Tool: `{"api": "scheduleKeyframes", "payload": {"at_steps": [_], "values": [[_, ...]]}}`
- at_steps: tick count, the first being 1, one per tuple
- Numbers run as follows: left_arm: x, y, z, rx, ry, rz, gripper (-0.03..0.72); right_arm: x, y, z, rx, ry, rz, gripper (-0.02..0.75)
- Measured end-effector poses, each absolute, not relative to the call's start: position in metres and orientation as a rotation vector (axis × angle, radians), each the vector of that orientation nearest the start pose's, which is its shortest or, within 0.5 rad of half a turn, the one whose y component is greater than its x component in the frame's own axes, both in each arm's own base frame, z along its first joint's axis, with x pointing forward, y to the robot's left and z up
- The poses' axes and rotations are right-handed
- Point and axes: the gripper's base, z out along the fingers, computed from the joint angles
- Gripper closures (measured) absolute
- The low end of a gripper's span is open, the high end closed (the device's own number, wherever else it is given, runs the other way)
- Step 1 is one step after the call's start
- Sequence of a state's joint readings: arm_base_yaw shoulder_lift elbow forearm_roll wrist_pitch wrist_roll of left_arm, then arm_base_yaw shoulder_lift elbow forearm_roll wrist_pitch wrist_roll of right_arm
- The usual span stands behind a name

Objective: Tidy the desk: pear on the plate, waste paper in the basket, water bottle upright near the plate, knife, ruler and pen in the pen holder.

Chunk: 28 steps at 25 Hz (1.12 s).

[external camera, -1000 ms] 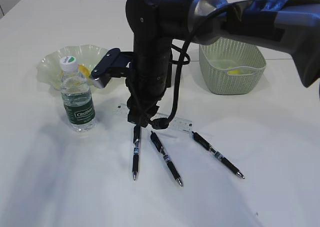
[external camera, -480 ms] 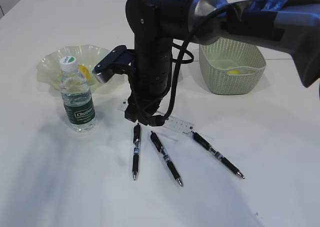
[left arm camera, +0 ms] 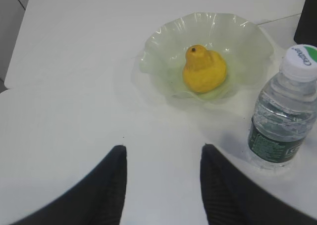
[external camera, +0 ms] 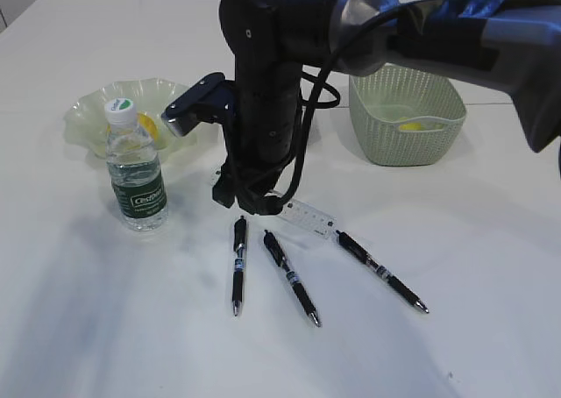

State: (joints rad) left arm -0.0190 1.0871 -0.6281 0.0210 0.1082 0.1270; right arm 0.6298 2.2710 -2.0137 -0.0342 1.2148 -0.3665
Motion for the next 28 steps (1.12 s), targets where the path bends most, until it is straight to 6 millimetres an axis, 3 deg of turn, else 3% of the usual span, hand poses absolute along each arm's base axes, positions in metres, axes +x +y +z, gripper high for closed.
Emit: {"api": "scheduleKeyframes", "payload": {"at_steps": [11, 22, 28], "values": [[0.225, -0.004, 0.278, 0.17, 2.045, 0.082, 0.347, 0.403, 0.283, 0.24, -1.186, 2.533, -0.045, 0.462], [0.225, -0.004, 0.278, 0.17, 2.045, 0.082, 0.347, 0.412, 0.288, 0.249, -1.038, 2.469, -0.007, 0.462], [0.225, -0.004, 0.278, 0.17, 2.045, 0.082, 0.347, 0.42, 0.284, 0.253, -0.943, 2.418, -0.086, 0.463]]}}
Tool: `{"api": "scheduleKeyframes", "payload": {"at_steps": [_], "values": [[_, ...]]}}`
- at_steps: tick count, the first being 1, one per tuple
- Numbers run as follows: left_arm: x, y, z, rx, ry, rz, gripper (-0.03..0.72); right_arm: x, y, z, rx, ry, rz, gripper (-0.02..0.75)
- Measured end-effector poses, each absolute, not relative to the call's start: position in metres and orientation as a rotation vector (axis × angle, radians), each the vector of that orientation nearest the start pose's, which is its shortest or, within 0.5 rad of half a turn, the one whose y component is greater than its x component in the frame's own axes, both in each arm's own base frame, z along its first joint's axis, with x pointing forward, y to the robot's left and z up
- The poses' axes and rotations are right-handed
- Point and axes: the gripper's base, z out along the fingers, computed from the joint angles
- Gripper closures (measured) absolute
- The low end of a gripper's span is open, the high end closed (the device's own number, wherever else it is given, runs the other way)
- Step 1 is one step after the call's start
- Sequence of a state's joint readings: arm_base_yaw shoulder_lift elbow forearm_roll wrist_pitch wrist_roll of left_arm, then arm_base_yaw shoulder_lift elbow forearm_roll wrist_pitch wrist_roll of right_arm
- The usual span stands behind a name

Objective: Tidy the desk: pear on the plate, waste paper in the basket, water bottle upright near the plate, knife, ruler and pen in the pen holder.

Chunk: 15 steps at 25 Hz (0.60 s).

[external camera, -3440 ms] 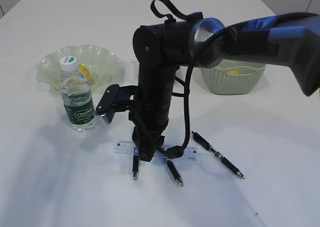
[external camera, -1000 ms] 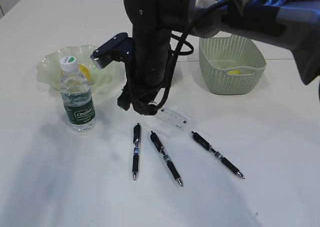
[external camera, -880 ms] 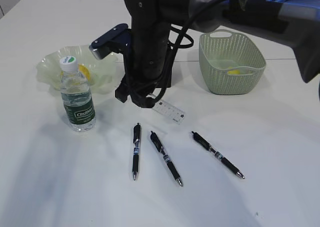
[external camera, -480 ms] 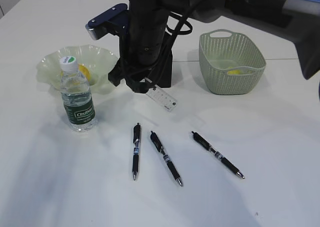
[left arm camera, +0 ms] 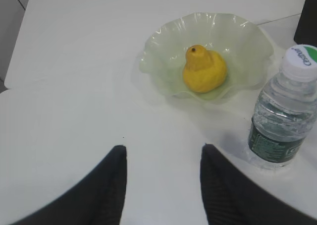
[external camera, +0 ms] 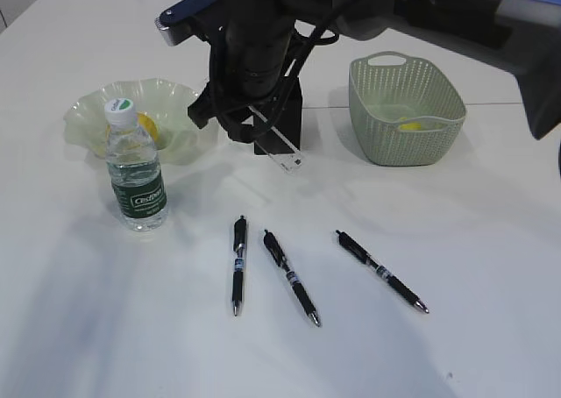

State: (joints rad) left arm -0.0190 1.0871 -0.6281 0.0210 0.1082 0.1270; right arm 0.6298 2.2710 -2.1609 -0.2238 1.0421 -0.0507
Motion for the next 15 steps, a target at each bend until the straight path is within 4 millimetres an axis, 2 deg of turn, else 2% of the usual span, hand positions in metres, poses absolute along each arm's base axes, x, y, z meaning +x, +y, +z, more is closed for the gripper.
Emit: {"api": "scheduleKeyframes", "payload": {"at_steps": [10, 15], "values": [[0.2253, -0.0041, 0.2786, 0.169, 2.04, 0.083, 0.347, 0.4256, 0.283, 0.2561, -0.891, 2.366, -0.128, 0.463], [0.2261, -0.0041, 0.2801, 0.168, 2.021, 0.083, 0.347, 0.4307, 0.2759, 0.257, -0.852, 2.365, -0.157, 0.463]]}}
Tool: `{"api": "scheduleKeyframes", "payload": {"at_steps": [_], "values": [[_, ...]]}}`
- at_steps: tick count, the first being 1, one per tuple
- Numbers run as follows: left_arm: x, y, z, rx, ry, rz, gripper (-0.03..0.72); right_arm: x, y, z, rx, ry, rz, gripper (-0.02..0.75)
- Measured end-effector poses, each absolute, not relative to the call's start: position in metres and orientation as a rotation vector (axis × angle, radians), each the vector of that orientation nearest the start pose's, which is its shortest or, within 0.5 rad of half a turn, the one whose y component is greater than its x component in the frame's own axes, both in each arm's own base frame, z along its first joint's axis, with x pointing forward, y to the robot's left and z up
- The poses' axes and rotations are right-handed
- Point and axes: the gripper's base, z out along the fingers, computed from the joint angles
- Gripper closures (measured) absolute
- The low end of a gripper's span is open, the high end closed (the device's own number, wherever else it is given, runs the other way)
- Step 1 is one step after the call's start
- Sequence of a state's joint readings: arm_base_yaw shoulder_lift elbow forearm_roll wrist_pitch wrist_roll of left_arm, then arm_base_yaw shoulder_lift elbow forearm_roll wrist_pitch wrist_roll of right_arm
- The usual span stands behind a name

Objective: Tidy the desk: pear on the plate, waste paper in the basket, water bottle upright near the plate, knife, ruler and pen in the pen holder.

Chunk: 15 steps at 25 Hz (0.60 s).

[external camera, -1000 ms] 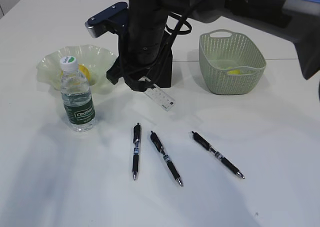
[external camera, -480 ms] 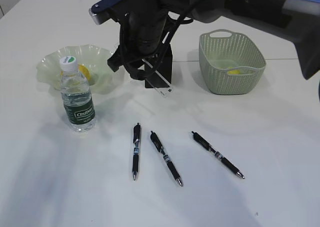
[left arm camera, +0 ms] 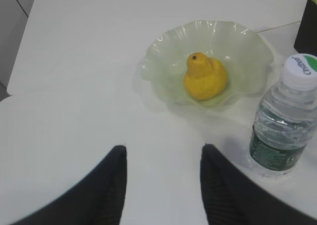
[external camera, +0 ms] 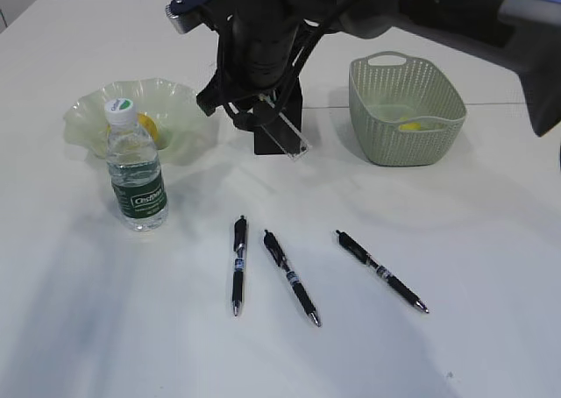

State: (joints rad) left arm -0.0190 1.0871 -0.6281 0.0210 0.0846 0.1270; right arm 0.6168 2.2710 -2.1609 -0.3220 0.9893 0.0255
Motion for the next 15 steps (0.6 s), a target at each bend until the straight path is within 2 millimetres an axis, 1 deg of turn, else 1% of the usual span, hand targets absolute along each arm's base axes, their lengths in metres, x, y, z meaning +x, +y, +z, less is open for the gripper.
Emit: {"api": "scheduleKeyframes", "payload": {"at_steps": [8, 15], "values": [[0.234, -0.004, 0.269, 0.163, 2.061, 0.075, 0.347, 0.439, 0.266, 0.259, -0.807, 2.351, -0.155, 0.463], [0.236, -0.004, 0.269, 0.161, 2.054, 0.074, 0.347, 0.452, 0.257, 0.263, -0.763, 2.285, -0.127, 0.463]]}}
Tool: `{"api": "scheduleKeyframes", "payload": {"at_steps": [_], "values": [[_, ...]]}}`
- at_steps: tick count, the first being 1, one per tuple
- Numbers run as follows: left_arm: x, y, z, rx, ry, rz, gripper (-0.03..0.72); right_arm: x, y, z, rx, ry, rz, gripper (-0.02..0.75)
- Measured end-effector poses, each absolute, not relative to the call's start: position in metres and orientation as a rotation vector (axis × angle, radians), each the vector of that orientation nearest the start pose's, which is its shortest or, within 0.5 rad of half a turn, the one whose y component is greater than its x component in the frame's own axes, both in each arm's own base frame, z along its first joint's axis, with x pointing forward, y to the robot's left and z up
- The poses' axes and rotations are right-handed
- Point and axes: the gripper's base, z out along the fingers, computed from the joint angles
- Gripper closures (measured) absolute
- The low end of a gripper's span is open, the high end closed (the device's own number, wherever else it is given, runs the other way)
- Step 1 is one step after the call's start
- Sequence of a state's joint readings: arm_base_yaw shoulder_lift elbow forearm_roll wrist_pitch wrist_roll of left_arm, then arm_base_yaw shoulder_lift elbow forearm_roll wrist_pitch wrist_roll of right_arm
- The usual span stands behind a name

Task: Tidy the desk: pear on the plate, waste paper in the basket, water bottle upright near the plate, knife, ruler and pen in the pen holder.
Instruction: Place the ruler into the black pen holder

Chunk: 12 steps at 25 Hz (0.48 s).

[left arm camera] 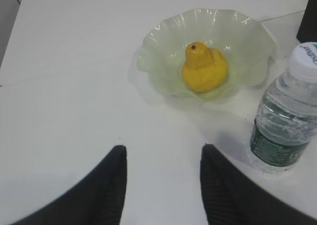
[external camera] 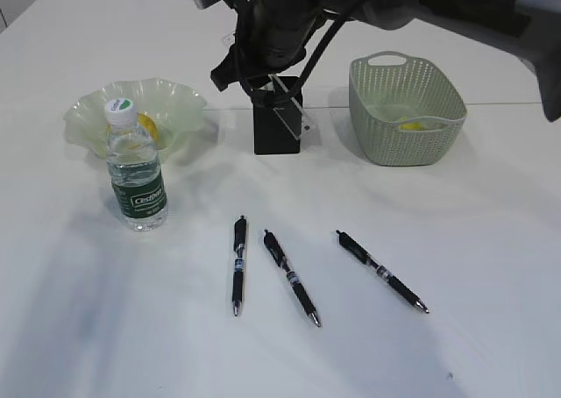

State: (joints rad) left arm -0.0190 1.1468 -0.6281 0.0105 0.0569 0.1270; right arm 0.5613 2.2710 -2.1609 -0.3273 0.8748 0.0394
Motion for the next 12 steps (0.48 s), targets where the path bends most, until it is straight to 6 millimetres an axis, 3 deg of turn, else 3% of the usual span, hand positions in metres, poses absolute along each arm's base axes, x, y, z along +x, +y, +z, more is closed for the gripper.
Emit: {"api": "scheduleKeyframes", "payload": {"at_steps": [12], "values": [[0.237, -0.004, 0.269, 0.16, 2.046, 0.074, 0.347, 0.476, 0.233, 0.272, -0.663, 2.175, -0.092, 0.463]]}}
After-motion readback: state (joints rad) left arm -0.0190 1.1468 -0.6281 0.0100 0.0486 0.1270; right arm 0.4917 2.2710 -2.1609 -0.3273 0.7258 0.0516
